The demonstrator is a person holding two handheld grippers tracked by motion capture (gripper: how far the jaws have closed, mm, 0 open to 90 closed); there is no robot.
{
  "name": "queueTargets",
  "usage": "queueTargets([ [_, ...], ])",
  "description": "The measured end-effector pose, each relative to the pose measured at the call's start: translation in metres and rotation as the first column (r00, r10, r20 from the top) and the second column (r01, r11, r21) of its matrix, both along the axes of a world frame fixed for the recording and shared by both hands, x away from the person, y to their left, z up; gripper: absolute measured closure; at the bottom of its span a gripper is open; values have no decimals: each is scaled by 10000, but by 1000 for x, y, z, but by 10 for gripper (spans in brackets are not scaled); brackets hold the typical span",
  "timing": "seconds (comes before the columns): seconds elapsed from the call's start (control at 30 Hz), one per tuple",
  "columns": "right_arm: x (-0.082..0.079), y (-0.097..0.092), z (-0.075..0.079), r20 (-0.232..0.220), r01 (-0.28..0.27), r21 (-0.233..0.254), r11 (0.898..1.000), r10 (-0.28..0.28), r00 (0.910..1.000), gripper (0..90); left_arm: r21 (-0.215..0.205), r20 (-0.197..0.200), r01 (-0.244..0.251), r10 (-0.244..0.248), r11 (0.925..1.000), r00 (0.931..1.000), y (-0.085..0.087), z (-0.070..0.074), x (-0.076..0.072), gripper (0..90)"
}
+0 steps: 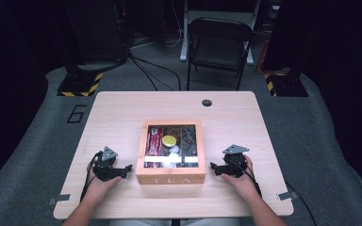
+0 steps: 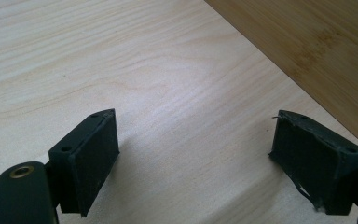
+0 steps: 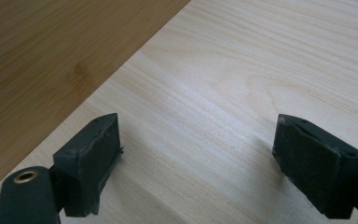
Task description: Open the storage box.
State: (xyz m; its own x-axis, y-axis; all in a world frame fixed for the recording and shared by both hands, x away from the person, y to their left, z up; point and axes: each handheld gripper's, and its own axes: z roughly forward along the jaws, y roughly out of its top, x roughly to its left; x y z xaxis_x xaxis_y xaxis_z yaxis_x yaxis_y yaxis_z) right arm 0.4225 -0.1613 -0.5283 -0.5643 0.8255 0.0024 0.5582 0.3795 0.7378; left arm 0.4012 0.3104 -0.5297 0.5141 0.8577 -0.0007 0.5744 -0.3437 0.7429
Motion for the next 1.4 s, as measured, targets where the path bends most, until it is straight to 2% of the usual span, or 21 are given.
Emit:
queueTargets([
  [0.7, -1, -1, 0, 33, 68, 2, 10000, -68, 10000, 161, -30, 95, -111, 111, 9999, 9999, 0, 0, 0, 159],
  [0.87, -2, -3, 3, -58, 184, 64, 9998, -184, 9998, 259, -2, 11, -102, 102, 9999, 9999, 1, 1, 0, 170],
  [0.9, -2, -3, 3, -51, 144, 61, 9999, -144, 9999, 271, -30, 39, -131, 131, 9999, 9999, 2, 1, 0, 183],
  [0.97, -3, -4, 5, -135, 89, 25, 10000, -88, 9999, 307, -154, 40, -185, 186, 9997, 9998, 3, 2, 0, 270],
  [1.0, -3, -4, 6, -193, 113, 154, 9998, -110, 9998, 330, -317, -146, -265, 261, 9991, 9996, 6, 4, 1, 288],
  [1.07, -3, -5, 7, -320, -17, 1, 10000, 17, 9995, 332, -349, -259, -244, 235, 9991, 9994, 7, 6, 1, 296],
  [1.1, -4, -4, 9, -312, 52, -10, 10000, -52, 9995, 339, -520, -213, -352, 341, 9980, 9992, 9, 8, 0, 305],
  [1.17, -4, -5, 10, -225, -23, -79, 10000, 21, 9997, 346, -588, -228, -351, 338, 9977, 9992, 9, 9, 0, 314],
  [1.2, -5, -5, 14, -271, -34, 64, 10000, 36, 9996, 350, -677, -267, -369, 351, 9970, 9990, 9, 11, -2, 329],
  [1.4, -11, -8, 22, -247, -35, 284, 9996, 42, 9997, 358, -579, -182, -97, 87, 9983, 9998, 6, 20, -6, 357],
])
